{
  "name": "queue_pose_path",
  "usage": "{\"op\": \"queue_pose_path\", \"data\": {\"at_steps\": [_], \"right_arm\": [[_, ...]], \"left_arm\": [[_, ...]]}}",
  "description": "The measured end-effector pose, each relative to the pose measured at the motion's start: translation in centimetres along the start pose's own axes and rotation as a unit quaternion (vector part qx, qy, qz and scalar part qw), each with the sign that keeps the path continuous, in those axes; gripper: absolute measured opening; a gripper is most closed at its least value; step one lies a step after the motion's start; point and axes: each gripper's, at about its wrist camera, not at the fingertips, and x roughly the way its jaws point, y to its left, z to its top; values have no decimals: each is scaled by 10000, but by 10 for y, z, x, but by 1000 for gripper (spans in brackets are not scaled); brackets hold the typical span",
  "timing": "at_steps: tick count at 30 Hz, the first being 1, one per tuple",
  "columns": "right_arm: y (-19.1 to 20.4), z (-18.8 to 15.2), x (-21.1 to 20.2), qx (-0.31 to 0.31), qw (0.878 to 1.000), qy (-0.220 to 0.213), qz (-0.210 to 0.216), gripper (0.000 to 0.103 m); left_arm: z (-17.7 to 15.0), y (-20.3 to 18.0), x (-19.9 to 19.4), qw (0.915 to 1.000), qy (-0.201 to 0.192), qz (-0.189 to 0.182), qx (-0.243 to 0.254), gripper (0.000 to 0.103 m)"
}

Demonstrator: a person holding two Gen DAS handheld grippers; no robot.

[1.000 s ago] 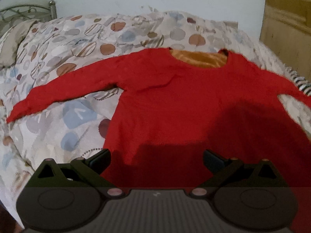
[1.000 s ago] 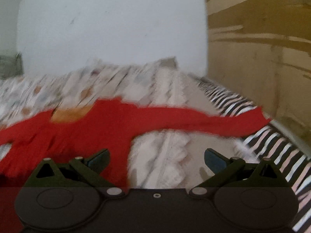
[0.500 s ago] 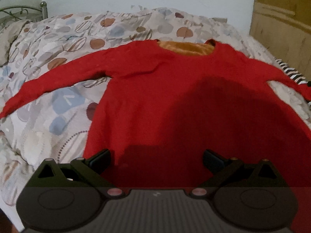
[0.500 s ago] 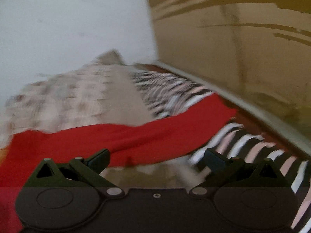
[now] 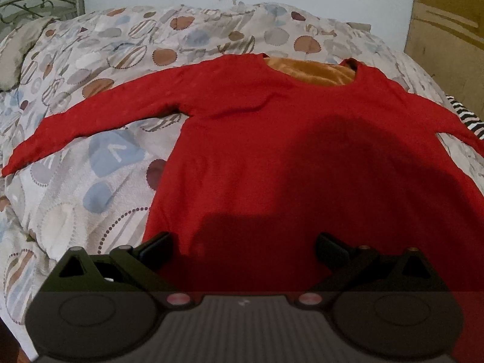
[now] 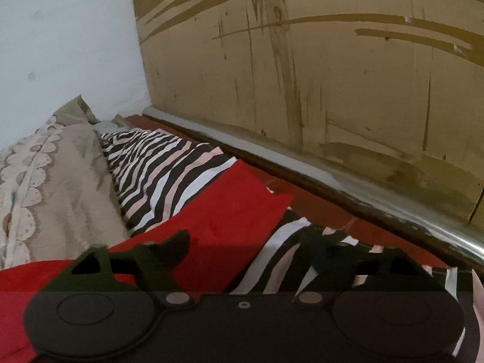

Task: Fold small clothes
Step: 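Move the right gripper toward the outstretched sleeve cuff beside the striped pillow, then close the right gripper on the red sleeve cuff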

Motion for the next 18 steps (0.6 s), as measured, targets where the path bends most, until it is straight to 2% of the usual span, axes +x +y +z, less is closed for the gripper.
{"op": "queue_pose_path", "data": {"at_steps": [2,4,5,6,7,12,14,18], "right_arm": [[0,-2,3,22,10000,-44,-41,57],[-2,-1,2,83,9999,-69,-54,29],[-3,-1,3,106,9999,-77,-76,21],[-3,-1,3,105,9999,-84,-66,7],[-3,0,2,82,9999,-98,-70,0],[-1,12,-19,-152,9983,-506,256,0],[4,22,-35,-267,9955,-751,517,0],[29,50,-83,-776,9829,-1302,1050,0]], "left_arm": [[-1,1,-2,10000,-27,-32,42,103],[-2,3,-3,10000,-42,-65,23,103],[-2,5,-3,10000,-41,-89,-15,103],[-2,6,-3,9999,-39,-110,-47,103],[-1,7,-4,9999,-40,-136,-77,103],[5,12,-9,9995,-118,-214,-197,103],[7,14,-13,9993,-185,-223,-250,103],[10,21,-23,9984,-282,-273,-419,103]]}}
